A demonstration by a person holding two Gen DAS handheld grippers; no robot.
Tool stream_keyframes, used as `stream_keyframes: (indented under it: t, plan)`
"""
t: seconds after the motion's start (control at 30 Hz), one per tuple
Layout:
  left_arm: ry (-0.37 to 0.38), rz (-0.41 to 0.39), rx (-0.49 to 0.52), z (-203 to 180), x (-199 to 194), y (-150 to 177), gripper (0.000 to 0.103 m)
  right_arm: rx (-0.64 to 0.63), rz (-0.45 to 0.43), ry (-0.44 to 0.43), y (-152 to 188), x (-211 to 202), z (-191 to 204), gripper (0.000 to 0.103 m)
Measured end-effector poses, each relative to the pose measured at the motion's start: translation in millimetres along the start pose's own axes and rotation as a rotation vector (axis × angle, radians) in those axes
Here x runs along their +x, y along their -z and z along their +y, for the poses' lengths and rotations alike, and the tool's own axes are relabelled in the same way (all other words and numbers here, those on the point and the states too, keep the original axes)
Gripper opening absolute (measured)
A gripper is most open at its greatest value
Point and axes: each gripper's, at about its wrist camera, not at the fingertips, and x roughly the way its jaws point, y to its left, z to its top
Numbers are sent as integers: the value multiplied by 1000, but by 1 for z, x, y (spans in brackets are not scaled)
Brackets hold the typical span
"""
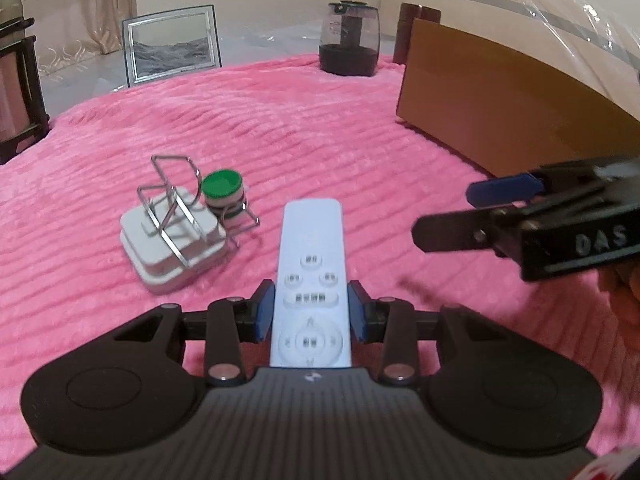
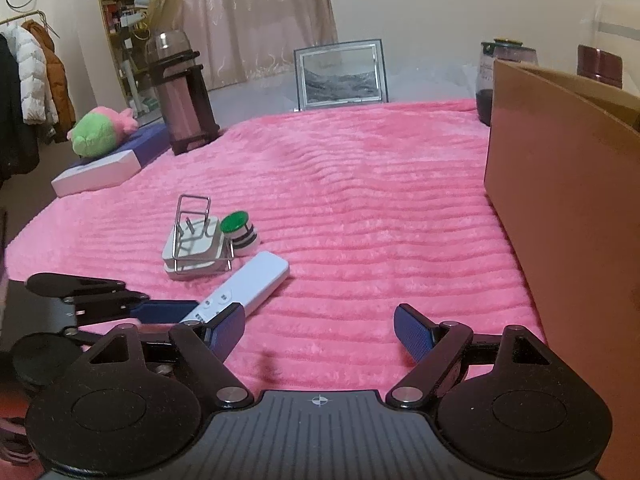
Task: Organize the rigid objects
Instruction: 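Grasp the white remote with the left tool while the right tool reaches the wire stand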
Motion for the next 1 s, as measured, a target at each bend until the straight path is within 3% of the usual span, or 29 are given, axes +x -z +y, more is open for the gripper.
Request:
stream_keyframes:
  t: [0.2,0.43,0.57,0.73,0.9,1.0]
  plan:
    - [-5,4,-5,-3,7,-4,34,-4,-5,2,-4,-1,-1,79]
    - [-1,4,6,-3,-32,12,33,-12,-16,-8,-7,-7,4,79]
    - [-48,-23,-24,12,-71,29,33,-31,-23,-46,-8,-6,15,79]
    - [-158,-52,-108,44,-112,49,33,-57,-23,-128,-8,13,35,79]
    - [-242,-49,-161,75,-119,51,33,-62,-10,-195,-14,46,52,80]
    - [-248,-60,-174,82,-116,50,33,-49,-6,-216,-25,67,55,80]
